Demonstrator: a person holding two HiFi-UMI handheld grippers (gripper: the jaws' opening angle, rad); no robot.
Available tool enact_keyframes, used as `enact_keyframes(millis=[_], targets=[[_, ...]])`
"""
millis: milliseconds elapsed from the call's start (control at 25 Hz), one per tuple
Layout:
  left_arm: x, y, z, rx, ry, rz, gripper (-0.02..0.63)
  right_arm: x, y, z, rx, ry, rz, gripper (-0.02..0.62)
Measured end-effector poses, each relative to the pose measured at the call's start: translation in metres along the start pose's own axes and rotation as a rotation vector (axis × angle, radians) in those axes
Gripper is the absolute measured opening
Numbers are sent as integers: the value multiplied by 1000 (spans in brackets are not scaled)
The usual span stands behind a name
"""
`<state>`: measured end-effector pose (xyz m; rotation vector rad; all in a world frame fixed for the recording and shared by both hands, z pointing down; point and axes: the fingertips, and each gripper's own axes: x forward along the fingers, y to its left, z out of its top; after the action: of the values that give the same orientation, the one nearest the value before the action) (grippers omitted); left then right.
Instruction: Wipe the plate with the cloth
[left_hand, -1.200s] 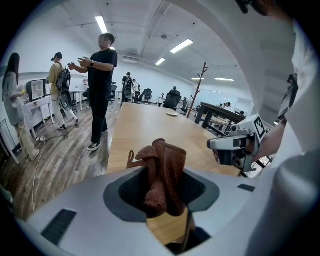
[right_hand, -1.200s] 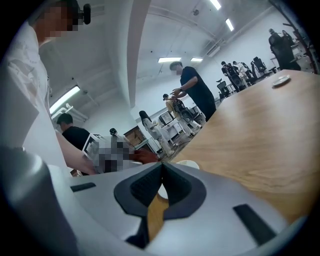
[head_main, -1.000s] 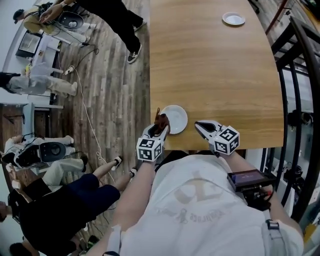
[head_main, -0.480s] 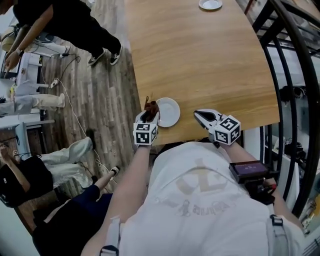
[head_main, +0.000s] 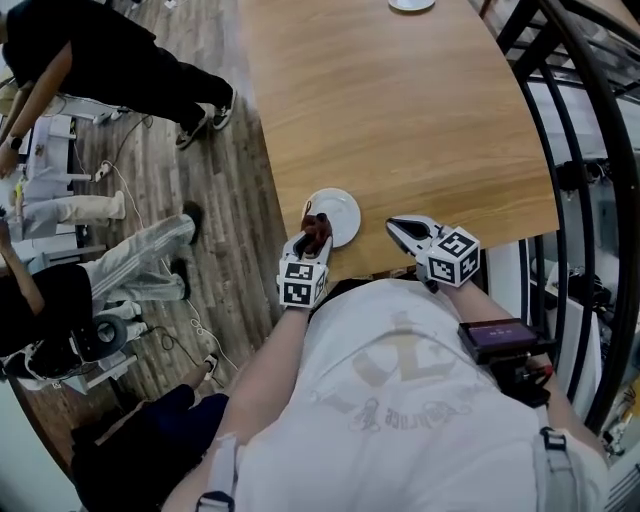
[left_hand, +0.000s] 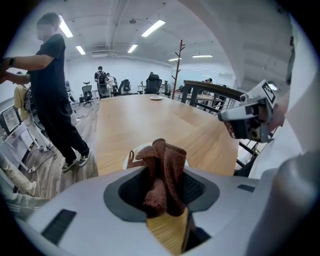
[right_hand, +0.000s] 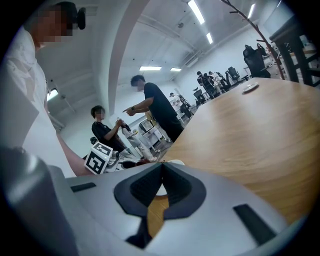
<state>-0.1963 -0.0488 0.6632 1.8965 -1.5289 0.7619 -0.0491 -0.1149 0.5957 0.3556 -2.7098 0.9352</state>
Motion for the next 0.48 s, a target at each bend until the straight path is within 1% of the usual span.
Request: enact_keyframes(millis=[120,200,320,480], targets=[[0,-29,-8,50,-3,-29,169,-6,1,-8,-8,4,3,14],[4,-39,-8,64,-9,-45,169,-9,-1,-10,-8,5,-4,14],[12,-35,-1,60,-13,-59,169,-11,-6,-7,-1,6,-25,14],[23,-16,15,51,-21,-53,170,-14,-14,-2,12,1,-60,14]])
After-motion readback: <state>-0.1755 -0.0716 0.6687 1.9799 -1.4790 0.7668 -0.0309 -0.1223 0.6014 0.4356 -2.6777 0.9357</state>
